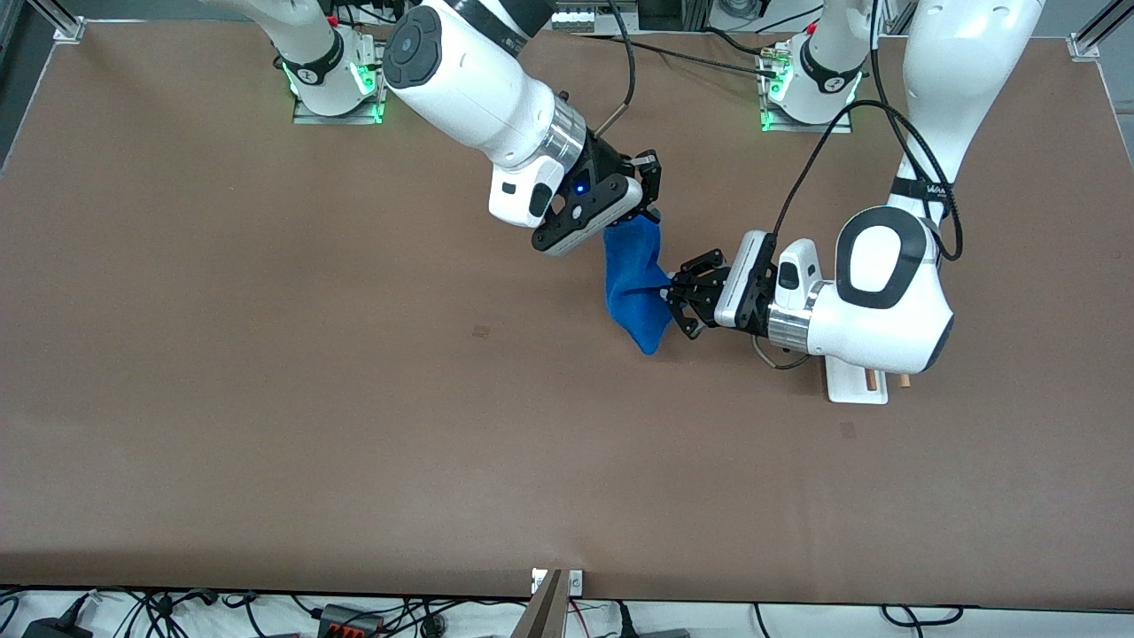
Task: Pass towel and hang on rack
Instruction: 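Close the left gripper on the towel's hanging end, then carry the towel toward the rack while the right gripper releases and withdraws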
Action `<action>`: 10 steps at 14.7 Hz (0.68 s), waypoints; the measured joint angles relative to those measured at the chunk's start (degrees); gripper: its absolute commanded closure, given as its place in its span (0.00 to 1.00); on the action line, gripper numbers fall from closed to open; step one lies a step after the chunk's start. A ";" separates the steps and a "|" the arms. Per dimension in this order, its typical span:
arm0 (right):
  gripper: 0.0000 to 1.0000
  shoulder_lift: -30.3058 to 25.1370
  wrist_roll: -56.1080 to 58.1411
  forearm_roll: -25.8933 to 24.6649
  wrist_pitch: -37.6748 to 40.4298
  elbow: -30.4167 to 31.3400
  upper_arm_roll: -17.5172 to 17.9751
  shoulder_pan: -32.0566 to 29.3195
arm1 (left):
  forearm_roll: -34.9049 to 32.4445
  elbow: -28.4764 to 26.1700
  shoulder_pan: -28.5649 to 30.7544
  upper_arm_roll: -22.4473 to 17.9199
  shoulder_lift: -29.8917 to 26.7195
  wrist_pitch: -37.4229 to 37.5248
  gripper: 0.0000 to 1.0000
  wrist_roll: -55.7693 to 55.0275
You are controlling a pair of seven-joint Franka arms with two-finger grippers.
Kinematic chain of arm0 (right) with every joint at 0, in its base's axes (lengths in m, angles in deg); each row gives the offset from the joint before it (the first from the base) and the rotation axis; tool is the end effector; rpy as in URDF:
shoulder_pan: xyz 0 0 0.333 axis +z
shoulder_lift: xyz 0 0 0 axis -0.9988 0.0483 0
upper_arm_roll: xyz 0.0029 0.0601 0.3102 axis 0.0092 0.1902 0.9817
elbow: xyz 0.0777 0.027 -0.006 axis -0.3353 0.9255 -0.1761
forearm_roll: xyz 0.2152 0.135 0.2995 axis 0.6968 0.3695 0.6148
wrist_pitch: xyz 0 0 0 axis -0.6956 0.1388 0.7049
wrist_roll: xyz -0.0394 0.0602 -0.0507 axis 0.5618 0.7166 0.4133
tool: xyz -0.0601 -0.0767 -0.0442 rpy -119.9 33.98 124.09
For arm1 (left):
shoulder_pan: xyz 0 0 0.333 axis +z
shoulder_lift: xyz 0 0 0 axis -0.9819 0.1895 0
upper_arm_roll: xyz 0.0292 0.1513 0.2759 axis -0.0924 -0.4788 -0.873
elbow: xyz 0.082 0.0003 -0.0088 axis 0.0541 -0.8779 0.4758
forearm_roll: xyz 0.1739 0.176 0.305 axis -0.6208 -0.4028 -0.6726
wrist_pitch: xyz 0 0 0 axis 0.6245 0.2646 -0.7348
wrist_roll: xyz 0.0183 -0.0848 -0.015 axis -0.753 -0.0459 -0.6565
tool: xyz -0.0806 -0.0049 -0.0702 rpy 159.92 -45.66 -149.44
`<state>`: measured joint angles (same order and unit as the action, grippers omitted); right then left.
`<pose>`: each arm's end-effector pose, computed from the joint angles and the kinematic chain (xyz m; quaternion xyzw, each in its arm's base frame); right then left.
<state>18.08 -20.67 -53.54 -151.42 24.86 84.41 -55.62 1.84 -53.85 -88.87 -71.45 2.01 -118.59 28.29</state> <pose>0.5231 0.5251 0.5345 -0.9344 -0.1279 -0.0532 0.3281 0.6328 -0.2506 0.3667 0.4995 -0.6951 0.2608 0.4465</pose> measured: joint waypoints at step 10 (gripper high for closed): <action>0.00 0.01 -0.95 -1.18 4.68 0.55 -7.69 -2.01 | -16.31 4.53 6.34 -1.03 -4.60 7.68 1.00 -16.18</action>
<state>18.10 -21.62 -54.72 -146.74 25.41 76.73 -57.63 -14.47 -49.32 -82.53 -72.48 -2.60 -110.91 12.11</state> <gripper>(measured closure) 0.000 0.974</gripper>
